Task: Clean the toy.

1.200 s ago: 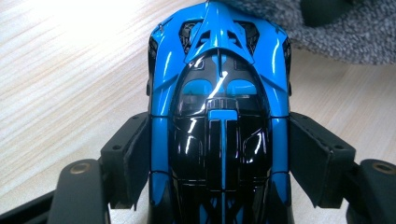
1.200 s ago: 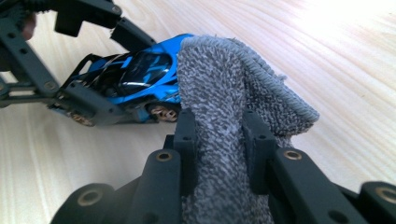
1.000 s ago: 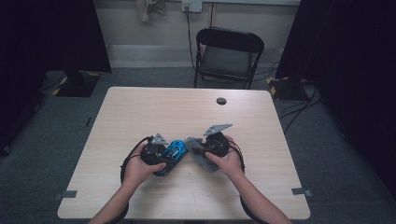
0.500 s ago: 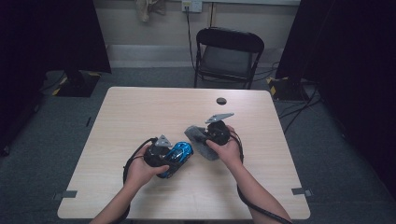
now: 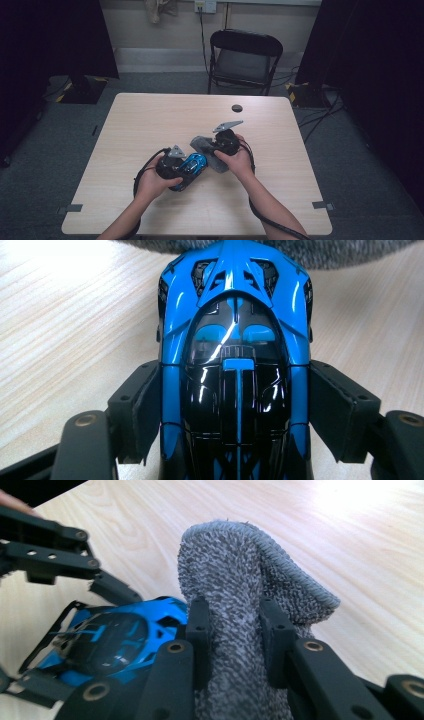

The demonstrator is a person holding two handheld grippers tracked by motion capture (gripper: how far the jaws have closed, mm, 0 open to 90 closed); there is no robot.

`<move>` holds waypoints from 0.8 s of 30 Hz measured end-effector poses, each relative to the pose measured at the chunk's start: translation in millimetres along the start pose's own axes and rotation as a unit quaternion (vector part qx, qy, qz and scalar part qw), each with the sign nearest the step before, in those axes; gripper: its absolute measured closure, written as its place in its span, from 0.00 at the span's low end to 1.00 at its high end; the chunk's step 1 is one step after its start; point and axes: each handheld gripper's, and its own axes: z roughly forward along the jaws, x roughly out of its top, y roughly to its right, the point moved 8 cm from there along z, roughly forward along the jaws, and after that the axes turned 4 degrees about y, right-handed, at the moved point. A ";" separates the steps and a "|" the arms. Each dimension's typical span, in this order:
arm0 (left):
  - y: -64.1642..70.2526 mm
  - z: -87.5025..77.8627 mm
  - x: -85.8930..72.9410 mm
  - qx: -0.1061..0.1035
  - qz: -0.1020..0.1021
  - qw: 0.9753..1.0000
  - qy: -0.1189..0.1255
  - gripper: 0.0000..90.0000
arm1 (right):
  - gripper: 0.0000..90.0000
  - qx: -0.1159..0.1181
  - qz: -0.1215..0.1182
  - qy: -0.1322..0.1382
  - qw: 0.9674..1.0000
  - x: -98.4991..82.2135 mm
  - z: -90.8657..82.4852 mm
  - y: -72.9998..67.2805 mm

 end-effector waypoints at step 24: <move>-13.0 -2.9 -4.1 0.020 -0.016 1.000 0.003 0.31 | 0.80 0.008 -0.009 -0.010 1.000 -19.2 -9.5 -9.2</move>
